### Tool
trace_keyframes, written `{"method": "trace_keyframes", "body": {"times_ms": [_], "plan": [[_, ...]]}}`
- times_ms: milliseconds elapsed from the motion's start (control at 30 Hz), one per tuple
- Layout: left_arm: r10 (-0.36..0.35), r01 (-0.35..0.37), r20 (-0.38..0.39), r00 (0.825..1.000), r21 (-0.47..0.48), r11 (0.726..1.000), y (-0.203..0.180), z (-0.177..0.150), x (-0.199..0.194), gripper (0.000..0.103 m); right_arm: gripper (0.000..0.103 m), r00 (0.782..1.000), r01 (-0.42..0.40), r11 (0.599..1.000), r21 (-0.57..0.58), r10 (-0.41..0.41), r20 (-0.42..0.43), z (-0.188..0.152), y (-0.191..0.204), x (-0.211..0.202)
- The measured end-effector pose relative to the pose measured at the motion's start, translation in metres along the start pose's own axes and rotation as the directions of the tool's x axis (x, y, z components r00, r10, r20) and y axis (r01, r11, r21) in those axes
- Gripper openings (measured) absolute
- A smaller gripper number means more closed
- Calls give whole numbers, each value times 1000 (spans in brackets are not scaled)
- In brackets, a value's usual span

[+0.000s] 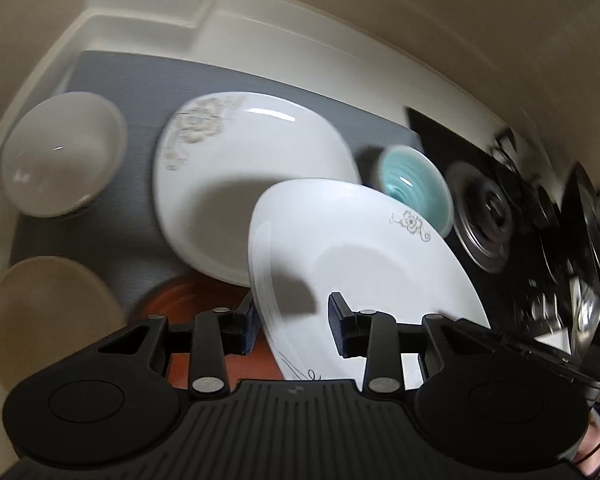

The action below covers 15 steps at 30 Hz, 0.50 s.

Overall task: Organize plates and bowls
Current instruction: 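Lift the white square plate with both grippers and lower it onto the other white plate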

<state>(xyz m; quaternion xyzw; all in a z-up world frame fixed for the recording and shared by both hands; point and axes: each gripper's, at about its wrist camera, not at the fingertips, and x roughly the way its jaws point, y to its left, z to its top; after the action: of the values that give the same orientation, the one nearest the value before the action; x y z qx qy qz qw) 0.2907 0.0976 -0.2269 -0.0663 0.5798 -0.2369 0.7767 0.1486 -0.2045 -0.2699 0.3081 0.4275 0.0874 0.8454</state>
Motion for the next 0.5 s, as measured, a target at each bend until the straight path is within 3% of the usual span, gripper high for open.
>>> {"method": "trace_keyframes", "body": {"times_ms": [233, 500], "plan": [[35, -33, 25, 999, -79, 996, 38, 17, 8, 37, 20, 1000, -12, 1000, -8, 12, -14, 10, 13, 44], [41, -37, 52, 998, -76, 996, 49, 45, 24, 37, 20, 1000, -21, 999, 35, 21, 8, 19, 8, 78]]}}
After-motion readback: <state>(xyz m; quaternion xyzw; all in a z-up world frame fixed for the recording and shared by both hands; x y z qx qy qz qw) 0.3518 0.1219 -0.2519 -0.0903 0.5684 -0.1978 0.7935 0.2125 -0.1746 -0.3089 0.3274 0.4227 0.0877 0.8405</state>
